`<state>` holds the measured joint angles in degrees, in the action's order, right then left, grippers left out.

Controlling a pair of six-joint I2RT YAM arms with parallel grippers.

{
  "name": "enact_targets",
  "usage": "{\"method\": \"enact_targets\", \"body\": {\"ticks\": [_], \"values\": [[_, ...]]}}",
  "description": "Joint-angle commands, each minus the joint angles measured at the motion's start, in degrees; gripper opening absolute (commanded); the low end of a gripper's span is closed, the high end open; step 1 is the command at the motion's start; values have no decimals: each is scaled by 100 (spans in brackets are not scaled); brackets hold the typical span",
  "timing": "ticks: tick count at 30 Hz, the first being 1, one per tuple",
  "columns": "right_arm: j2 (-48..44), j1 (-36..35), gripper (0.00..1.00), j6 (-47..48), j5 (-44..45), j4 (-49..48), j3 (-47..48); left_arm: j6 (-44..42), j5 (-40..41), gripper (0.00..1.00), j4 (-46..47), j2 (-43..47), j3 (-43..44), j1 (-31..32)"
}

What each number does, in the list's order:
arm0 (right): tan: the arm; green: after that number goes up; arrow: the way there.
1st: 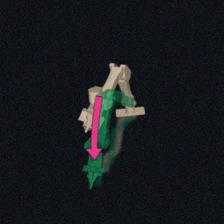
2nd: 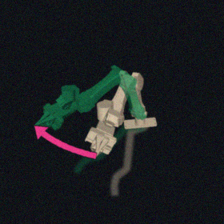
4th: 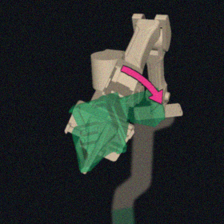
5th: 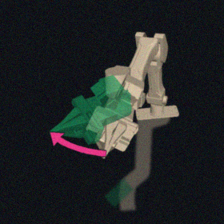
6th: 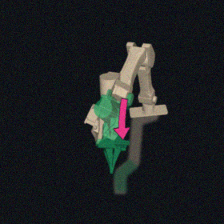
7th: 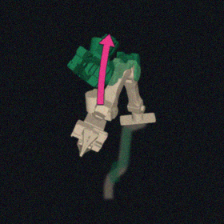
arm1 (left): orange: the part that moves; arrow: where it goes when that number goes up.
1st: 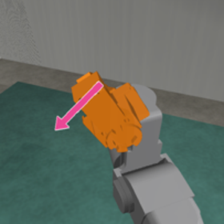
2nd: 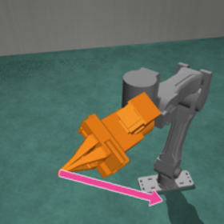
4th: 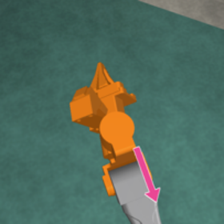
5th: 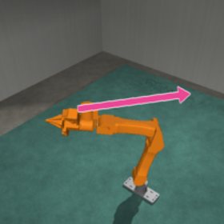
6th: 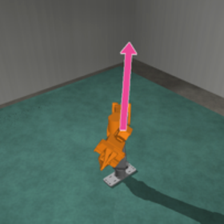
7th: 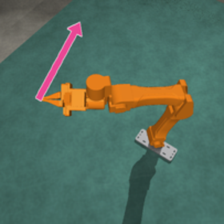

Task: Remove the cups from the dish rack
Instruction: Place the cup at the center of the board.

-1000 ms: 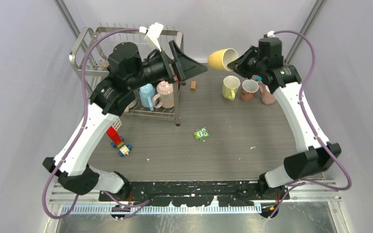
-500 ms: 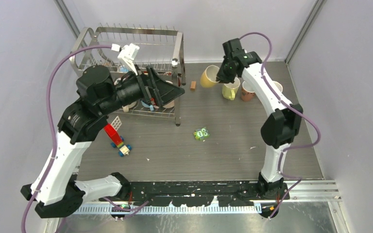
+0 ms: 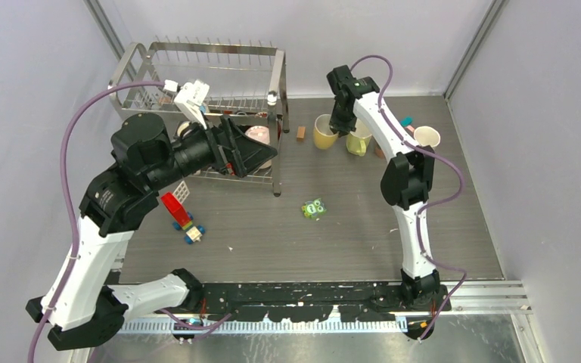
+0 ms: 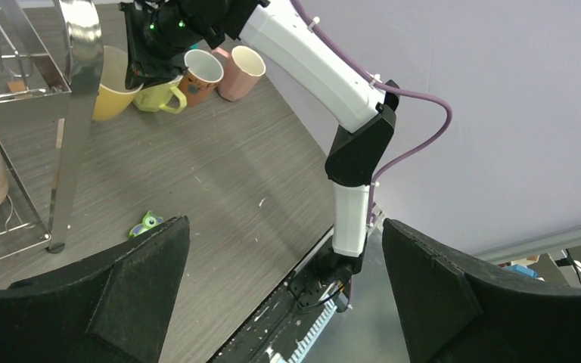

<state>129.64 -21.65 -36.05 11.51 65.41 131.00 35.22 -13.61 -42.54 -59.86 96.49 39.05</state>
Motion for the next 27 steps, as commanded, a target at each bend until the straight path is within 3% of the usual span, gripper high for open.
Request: {"method": "enact_targets", "body": {"ticks": [1,12,27], "values": [[39,-13,1,566,107,253,817,-155,60,100,-4,53,-40,26],[711,127,1,2031,-688,723,1761,-121,-2,100,30,-59,-35,29],[904,225,1,3543,-607,600,1751,-104,-7,100,-171,-268,115,24]]}}
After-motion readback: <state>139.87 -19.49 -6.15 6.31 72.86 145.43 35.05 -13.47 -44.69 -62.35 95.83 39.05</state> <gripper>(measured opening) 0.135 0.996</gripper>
